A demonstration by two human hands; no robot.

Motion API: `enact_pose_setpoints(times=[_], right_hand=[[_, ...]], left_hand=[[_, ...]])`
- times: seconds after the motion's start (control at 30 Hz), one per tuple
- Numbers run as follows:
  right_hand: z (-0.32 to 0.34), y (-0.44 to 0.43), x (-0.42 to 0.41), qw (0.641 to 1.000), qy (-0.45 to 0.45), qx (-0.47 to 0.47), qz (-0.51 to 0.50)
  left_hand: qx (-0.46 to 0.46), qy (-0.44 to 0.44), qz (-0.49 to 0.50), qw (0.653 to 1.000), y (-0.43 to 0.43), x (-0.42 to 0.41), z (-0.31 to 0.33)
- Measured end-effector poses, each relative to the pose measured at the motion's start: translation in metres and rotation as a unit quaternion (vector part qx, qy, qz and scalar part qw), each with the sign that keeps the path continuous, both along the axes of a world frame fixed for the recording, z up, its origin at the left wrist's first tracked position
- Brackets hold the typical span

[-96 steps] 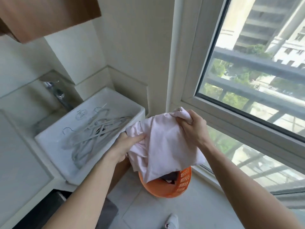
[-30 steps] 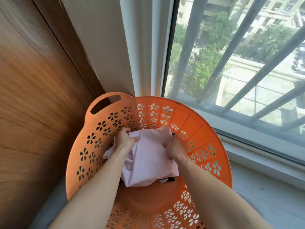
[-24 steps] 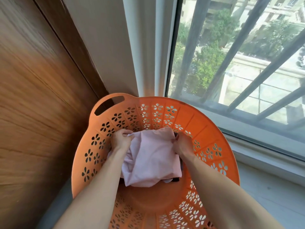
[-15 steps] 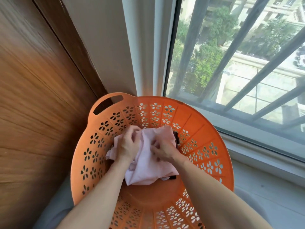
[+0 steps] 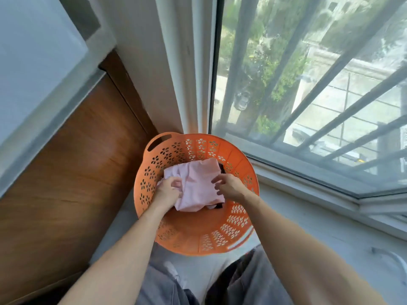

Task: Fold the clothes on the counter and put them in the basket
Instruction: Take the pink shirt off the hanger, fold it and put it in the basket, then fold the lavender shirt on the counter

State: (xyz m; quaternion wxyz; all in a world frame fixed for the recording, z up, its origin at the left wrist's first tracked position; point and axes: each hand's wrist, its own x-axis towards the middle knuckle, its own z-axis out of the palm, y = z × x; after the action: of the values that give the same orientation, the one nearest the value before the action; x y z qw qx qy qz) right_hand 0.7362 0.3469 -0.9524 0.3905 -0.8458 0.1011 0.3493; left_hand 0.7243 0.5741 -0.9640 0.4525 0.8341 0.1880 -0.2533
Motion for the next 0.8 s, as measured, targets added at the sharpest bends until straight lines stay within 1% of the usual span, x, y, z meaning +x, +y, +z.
enact_pose_setpoints(times=[0.03,0.13,0.27,0.33,0.47,0.57,0.67,0.8], right_hand=[[0.04,-0.009,-0.01,1.0,-0.004,0.011,-0.023],[0.152,-0.028,-0.037,0.994,-0.015,0.044,-0.098],[0.288,-0.048,-0.062,0.99,-0.038,0.071,-0.114],[0.353,-0.056,-0.069,0.987,-0.085,0.073,-0.115],[0.471,-0.075,-0.094,0.968,-0.198,0.09,-0.128],[0.525,-0.088,-0.122,0.952,-0.257,0.112,-0.124],[0.58,-0.114,-0.186,0.931,-0.312,0.131,-0.139],[0.632,-0.149,-0.281,0.909,-0.361,0.148,-0.146]], left_hand=[[-0.015,-0.004,0.024,1.0,-0.002,-0.01,0.045],[0.001,-0.025,0.055,0.998,-0.008,-0.038,0.166],[0.024,-0.041,0.04,0.998,-0.01,-0.07,0.295],[0.017,-0.062,0.03,0.997,-0.023,-0.083,0.366],[-0.029,-0.135,0.041,0.99,-0.065,-0.111,0.494],[-0.051,-0.163,0.022,0.985,-0.096,-0.136,0.551],[-0.1,-0.19,0.002,0.977,-0.139,-0.189,0.605],[-0.151,-0.234,-0.035,0.96,-0.199,-0.26,0.647]])
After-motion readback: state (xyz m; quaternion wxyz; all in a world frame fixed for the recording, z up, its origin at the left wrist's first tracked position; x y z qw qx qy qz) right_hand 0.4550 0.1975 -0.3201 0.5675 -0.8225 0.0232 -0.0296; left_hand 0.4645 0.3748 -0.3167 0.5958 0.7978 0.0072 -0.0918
